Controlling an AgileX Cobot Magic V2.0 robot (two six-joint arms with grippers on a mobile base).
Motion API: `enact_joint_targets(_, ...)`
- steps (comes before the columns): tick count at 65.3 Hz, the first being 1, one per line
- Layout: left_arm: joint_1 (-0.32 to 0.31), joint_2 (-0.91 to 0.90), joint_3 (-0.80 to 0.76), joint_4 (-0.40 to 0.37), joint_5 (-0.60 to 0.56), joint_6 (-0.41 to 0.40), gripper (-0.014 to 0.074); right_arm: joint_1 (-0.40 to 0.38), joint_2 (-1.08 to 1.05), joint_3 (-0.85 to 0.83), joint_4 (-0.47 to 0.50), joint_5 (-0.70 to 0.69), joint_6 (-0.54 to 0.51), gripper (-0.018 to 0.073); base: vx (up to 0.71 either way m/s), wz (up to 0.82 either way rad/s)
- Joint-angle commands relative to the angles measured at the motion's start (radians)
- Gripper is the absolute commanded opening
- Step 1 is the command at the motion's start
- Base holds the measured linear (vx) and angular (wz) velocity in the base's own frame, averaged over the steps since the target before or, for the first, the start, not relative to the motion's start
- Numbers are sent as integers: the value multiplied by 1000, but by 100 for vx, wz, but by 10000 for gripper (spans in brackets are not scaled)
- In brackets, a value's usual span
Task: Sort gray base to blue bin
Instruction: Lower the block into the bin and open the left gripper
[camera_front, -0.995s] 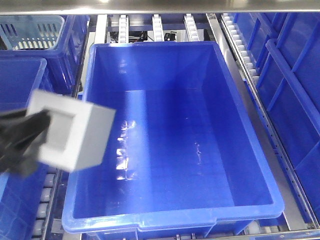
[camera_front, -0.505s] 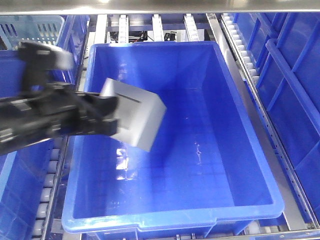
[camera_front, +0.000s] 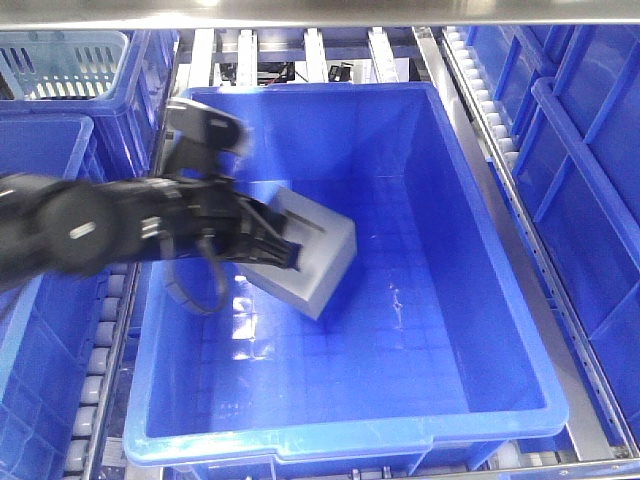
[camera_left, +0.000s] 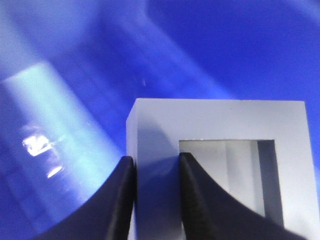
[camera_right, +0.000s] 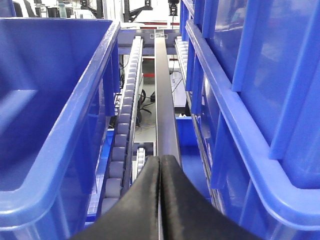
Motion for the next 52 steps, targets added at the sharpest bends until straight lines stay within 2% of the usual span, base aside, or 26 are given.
enact_joint_targets(1,-7,1,-82,-12,-31,11,181,-3,-11,15,-6,-74,-6,-9,0,0)
enact_joint_targets(17,-7,124,-186,-14,54,7,262,-3,-11,15,-6,-74,-6,-9,0,0)
enact_joint_targets(31,-7,172,-217,-19,78,-1,340,-3,-11,15,-6,-74,-6,-9,0,0)
enact_joint_targets(52,-7,76,-218,-21,101,11,323,-3,-11,15,-6,-74,-6,-9,0,0)
